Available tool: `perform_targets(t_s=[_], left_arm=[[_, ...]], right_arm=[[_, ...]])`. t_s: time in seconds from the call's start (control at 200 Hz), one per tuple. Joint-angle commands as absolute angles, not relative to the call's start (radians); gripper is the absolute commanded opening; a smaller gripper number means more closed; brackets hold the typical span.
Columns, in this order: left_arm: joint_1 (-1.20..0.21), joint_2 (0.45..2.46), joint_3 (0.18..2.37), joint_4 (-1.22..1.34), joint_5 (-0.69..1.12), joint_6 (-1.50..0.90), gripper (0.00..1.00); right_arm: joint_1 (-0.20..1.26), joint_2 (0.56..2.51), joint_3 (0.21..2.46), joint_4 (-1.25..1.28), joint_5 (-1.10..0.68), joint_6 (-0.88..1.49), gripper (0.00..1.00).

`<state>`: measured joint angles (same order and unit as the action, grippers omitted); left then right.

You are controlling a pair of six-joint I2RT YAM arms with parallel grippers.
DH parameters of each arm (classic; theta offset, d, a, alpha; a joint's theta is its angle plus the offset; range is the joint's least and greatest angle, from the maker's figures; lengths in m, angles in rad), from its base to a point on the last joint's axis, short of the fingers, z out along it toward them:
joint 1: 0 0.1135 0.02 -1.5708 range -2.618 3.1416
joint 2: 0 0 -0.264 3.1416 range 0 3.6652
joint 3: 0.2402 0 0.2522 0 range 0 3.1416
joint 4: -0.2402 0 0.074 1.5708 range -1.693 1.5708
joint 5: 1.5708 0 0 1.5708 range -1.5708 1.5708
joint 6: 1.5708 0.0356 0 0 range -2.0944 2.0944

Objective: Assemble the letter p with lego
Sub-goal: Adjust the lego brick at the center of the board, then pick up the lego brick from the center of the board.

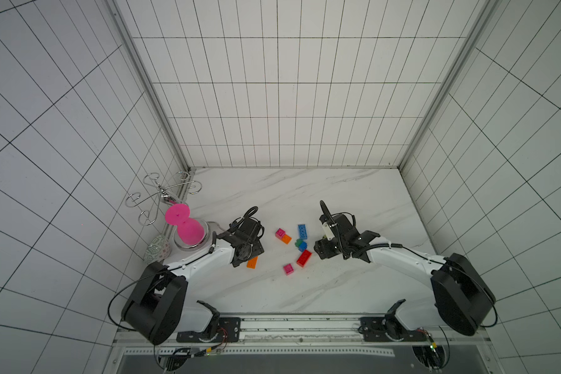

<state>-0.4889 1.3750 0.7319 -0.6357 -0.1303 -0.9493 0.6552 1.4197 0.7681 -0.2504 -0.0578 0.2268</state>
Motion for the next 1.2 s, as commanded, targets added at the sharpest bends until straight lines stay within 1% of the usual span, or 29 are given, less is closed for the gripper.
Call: perform_targets(t_s=[0.0, 0.16, 0.295, 0.345, 0.67, 0.76, 0.98, 1.194], left_arm=[[-0.467, 1.397, 0.776, -0.667, -0.137, -1.055, 0.78], [-0.451, 1.397, 0.783, -0.675, -0.164, -1.119, 0.72], [-0.445, 1.417, 0.785, -0.665, -0.144, -1.152, 0.69], [-0.445, 1.428, 0.788, -0.661, -0.136, -1.159, 0.66], [-0.434, 1.496, 0.792, -0.656, -0.12, -1.206, 0.63], [-0.428, 1.509, 0.793, -0.658, -0.117, -1.213, 0.6], [-0.425, 1.514, 0.79, -0.66, -0.118, -1.221, 0.56], [-0.425, 1.517, 0.792, -0.669, -0.122, -1.225, 0.48]], right_arm=[[0.67, 1.436, 0.821, -0.277, -0.038, 0.21, 0.77], [0.681, 1.443, 0.829, -0.283, -0.03, 0.206, 0.77], [0.693, 1.452, 0.837, -0.29, -0.022, 0.201, 0.77], [0.698, 1.456, 0.84, -0.292, -0.016, 0.2, 0.77], [0.731, 1.486, 0.864, -0.315, 0.018, 0.186, 0.77], [0.739, 1.492, 0.869, -0.32, 0.027, 0.182, 0.77], [0.751, 1.503, 0.88, -0.329, 0.036, 0.178, 0.77], [0.759, 1.506, 0.886, -0.336, 0.044, 0.173, 0.77]])
